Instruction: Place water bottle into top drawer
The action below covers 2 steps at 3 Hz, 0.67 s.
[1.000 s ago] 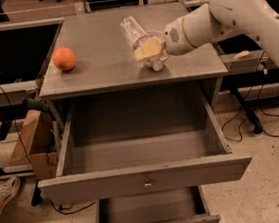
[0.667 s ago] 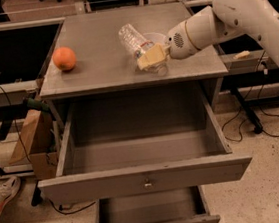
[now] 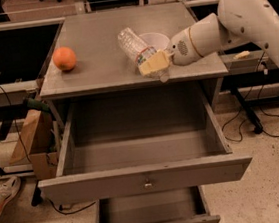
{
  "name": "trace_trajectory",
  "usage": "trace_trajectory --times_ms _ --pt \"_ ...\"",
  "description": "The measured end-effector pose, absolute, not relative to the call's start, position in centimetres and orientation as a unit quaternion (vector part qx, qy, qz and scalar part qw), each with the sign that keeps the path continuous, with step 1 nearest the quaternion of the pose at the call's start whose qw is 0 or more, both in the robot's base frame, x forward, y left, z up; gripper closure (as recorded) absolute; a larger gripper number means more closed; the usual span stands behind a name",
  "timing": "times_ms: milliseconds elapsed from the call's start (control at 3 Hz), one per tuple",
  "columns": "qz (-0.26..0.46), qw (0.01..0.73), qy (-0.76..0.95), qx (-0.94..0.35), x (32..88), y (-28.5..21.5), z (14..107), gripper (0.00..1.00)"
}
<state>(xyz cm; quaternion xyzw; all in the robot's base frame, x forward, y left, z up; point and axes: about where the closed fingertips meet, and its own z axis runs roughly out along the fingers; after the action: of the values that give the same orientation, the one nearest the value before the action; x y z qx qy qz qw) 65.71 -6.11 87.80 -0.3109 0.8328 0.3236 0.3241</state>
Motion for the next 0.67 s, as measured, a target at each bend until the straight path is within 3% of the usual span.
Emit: trace_trajectory --times_ms 667 --pt "0.360 0.329 0.771 -0.411 57.2 -6.7 81.7 1.00"
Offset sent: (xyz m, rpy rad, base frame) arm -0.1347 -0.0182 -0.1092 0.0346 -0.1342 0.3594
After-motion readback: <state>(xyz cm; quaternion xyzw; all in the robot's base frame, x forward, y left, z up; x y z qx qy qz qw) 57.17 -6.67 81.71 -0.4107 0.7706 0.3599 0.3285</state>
